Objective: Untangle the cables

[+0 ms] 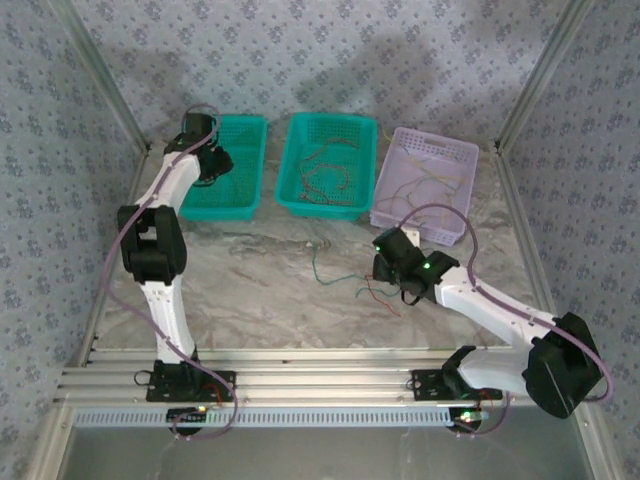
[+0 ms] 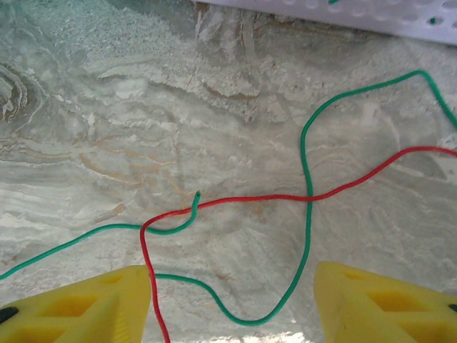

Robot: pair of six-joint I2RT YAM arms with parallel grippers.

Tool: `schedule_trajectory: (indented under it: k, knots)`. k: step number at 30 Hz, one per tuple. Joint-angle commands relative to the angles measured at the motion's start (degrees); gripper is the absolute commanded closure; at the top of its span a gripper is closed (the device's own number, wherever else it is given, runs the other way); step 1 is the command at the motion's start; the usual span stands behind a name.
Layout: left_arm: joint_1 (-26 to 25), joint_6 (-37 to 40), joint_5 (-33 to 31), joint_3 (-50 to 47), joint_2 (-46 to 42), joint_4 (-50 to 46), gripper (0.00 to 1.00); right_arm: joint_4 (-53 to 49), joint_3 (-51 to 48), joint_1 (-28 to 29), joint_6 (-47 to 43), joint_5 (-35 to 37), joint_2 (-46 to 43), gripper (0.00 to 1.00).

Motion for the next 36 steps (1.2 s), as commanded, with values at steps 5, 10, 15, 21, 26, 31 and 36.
schedule_trajectory:
  k: [5,10,15,21,26,31,36]
  knots:
    - [0.0,0.9,1.0,4.4,1.7,-2.8,0.56,-3.2,-2.8,0.4,2.5,-4.0,-1.3,0.37]
    - [-0.8,1.8,1.4,8.5,1.8,-4.3,0.38,-4.4,-4.0,1.8,2.2,-6.0,-1.3,0.37]
    - [-2.8,5.0,-1.0,14.9,1.9,-9.9,0.20,-5.7,-4.1,4.9,1.2,-5.9,-1.4,0.37]
    - [-4.4,4.2,-0.6,14.0,-3.0,-10.1,0.14,-4.5,-5.7,7.3,0.2,-6.8,2.1,0.39]
    - [-5.8,2.7,0.5,10.8,-8.6,-8.7,0.03,-1.9,-5.8,7.3,-0.3,-7.5,6.3,0.45]
    - [-8.1,2.9,0.6,5.6,-15.0,-7.3,0.01,0.5,-3.9,7.1,-1.6,-7.4,11.5,0.66]
    - [-10.5,3.1,0.4,-1.0,-21.7,-7.1,0.00,-0.6,-2.1,7.1,-1.8,-6.8,11.0,0.88]
